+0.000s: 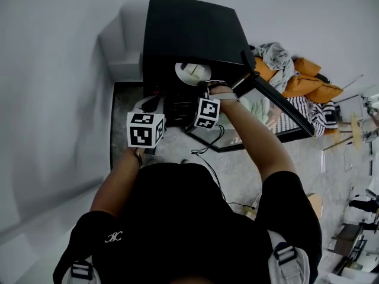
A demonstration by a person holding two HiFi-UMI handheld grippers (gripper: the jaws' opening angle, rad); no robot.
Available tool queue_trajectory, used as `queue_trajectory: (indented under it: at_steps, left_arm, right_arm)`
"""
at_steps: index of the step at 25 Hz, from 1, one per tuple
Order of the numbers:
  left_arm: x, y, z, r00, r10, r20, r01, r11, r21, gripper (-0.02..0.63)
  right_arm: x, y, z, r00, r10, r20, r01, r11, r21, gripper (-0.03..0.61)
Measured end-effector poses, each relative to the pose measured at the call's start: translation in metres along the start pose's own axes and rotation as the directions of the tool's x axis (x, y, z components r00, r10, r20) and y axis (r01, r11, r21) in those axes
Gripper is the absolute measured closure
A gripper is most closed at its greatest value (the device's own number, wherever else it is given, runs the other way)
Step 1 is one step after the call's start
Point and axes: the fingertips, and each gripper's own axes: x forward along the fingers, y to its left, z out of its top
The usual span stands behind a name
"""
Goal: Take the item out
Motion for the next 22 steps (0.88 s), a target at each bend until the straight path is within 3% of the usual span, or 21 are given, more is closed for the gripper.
queue_trajectory:
  at_steps: [14, 19, 22]
  left_arm:
    - [0.009, -0.021, -0.007, 0.998, -0.051, -0.028, 0.052, 0.998, 0.039, 0.613]
    - [0.01, -0.026, -0.008, 0.997, -0.063, -0.037, 0.065, 0.996, 0.056, 0.613]
    - [0.011, -0.028, -0.009, 0.997, -0.068, -0.042, 0.07, 0.995, 0.065, 0.614]
  right_arm:
    - [-0.035, 0.027, 0.0, 0.999, 0.003, 0.032, -0.004, 0.999, 0.04, 0.545]
    - [-0.039, 0.029, -0.007, 1.0, -0.02, -0.001, 0.02, 0.999, 0.035, 0.545]
    - [-0.041, 0.031, -0.004, 1.0, 0.01, 0.025, -0.012, 0.995, 0.096, 0.543]
